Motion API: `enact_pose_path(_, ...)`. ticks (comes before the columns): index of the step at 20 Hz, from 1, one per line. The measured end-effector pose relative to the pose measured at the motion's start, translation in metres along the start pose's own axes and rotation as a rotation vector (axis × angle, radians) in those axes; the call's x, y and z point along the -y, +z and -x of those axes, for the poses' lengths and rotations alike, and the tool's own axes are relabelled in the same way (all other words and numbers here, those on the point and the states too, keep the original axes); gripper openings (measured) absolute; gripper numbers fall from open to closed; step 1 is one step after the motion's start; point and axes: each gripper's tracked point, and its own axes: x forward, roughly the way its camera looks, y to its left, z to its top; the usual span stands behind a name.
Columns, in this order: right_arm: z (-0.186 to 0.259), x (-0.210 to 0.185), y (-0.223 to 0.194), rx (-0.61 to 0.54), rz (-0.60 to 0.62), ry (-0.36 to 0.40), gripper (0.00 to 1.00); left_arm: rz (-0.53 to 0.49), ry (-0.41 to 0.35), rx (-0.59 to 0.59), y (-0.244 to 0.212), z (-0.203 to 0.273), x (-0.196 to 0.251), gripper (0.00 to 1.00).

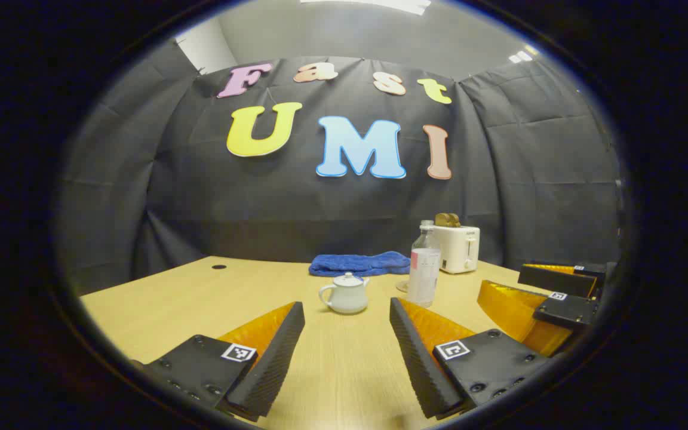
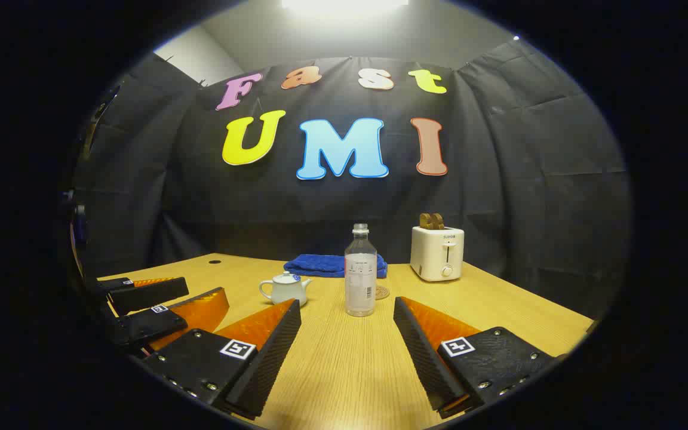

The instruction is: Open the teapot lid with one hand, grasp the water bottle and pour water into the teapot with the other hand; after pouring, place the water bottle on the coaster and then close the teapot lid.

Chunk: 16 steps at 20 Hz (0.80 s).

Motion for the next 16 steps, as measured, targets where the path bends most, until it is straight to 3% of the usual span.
enact_pose_path(16,-0.004,0.005,0.011,0.010,0.009,-0.008,0.97,-0.015,0.001,0.033,0.019,0.003,0.002,0.95)
